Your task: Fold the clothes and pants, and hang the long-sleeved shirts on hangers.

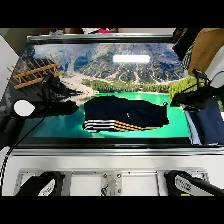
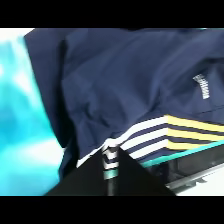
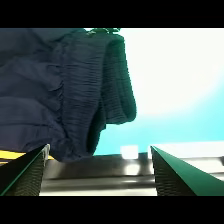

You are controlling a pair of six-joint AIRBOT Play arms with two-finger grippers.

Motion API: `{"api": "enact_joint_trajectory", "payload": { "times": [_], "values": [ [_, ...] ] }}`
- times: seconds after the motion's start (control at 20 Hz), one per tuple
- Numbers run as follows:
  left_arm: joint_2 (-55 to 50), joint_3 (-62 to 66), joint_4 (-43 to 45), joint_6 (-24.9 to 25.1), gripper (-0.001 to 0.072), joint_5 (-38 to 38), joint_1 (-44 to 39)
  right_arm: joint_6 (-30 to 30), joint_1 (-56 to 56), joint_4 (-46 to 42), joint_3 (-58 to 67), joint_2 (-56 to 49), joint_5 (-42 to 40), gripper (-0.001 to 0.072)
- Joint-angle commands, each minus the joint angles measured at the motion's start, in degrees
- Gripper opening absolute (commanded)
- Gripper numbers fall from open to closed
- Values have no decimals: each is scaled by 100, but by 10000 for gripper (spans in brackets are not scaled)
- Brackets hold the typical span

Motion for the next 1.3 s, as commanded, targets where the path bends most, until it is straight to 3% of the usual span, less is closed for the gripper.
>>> {"api": "enact_joint_trajectory", "payload": {
  "times": [0.0,0.3,0.5,0.7,1.15,1.2,1.25],
  "values": [
    [330,44,-4,-81,3,114,-297,-1010,-844,1161,-505,-256,-417,720],
    [-33,48,-7,-398,4,295,-1088,-1923,-800,2179,-656,-1364,-603,720],
    [-380,48,-98,-444,4,249,-1351,-2004,-870,1534,-658,-1709,-616,720],
    [-566,48,-105,-446,4,262,-1526,-2227,-1080,1569,-664,-1989,-557,720],
    [-741,50,-105,-699,3,269,-1567,-2870,-804,3084,-688,-2688,-369,717],
    [-741,50,-105,-699,3,269,-1567,-2929,-772,3145,-688,-2688,-363,651],
    [-741,50,-105,-699,3,269,-1567,-3008,-737,3169,-688,-2688,-356,347]
  ]
}}
